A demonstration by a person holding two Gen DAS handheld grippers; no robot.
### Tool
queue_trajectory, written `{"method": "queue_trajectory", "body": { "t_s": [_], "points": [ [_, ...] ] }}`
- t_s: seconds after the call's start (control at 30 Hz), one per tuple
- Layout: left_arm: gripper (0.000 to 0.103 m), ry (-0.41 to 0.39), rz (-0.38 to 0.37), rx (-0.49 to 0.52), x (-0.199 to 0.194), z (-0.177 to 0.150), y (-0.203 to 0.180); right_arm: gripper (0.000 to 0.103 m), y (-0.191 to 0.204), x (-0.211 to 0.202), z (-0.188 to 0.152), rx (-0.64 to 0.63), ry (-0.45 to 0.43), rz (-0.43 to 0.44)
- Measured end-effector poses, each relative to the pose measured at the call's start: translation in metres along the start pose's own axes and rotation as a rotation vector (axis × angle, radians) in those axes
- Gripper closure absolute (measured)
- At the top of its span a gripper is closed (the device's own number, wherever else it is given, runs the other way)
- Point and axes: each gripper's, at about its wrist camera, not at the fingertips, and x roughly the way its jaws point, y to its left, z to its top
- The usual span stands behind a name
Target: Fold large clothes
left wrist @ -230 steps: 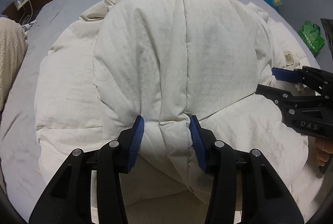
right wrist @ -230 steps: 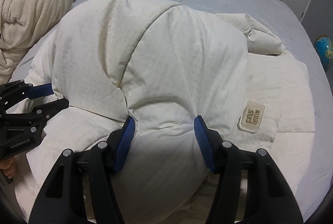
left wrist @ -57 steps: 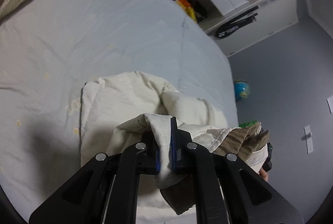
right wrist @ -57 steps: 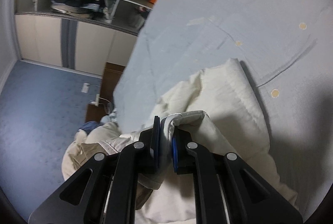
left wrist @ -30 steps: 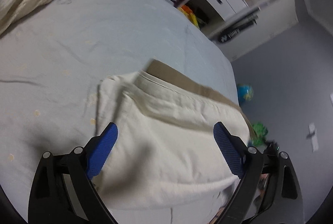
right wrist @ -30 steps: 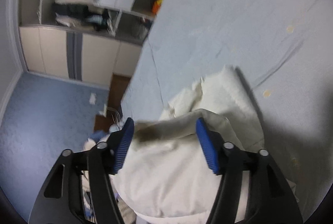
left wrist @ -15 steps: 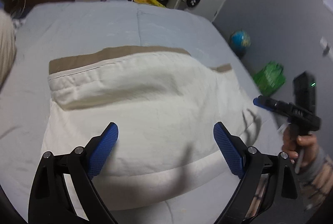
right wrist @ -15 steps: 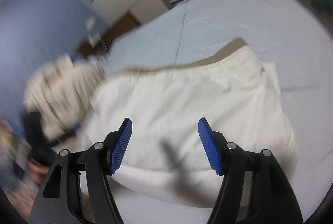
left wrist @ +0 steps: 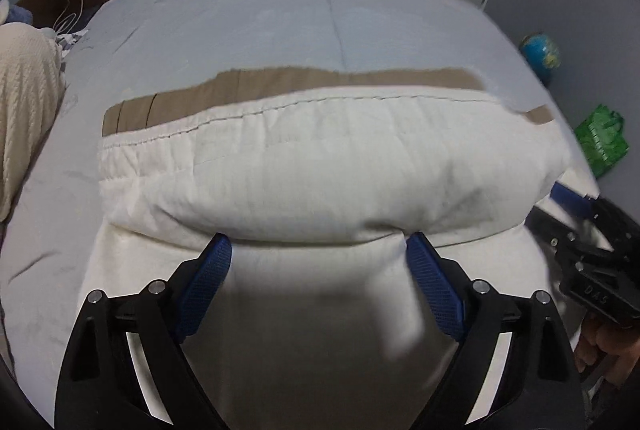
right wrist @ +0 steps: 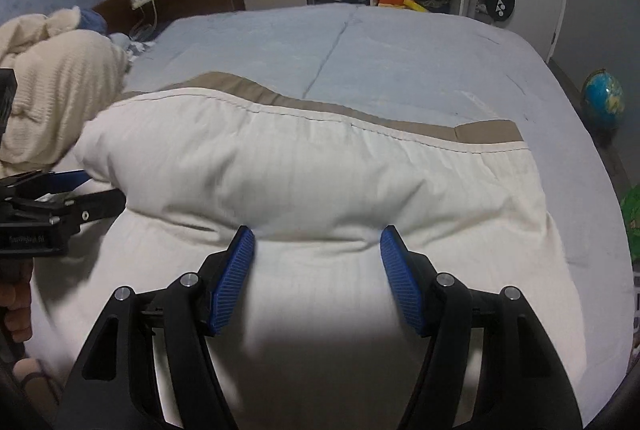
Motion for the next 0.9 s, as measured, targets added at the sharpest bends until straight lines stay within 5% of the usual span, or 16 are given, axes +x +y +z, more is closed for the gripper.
{"method": "queue_trajectory", "body": {
  "t_s": [0.43,0.73,0.9],
  "points": [
    [0.006,0.052,0.003,-0.006,0.047,0.015,0.019,0.036,-0.004,0.075,0.027,0.016,0.079,-0.019],
    [0.006,0.077,-0.011,-0.001,0.047,0.014,0.017,0.035,-0.003,0.076,0.023,0.019,0.113,-0.014],
    [0.006,0.014,-0.073,-0.006,0.014,0.000,0.026,0.035,-0.004,0.052,0.031,0.008,0.094,-0.012]
  ]
}}
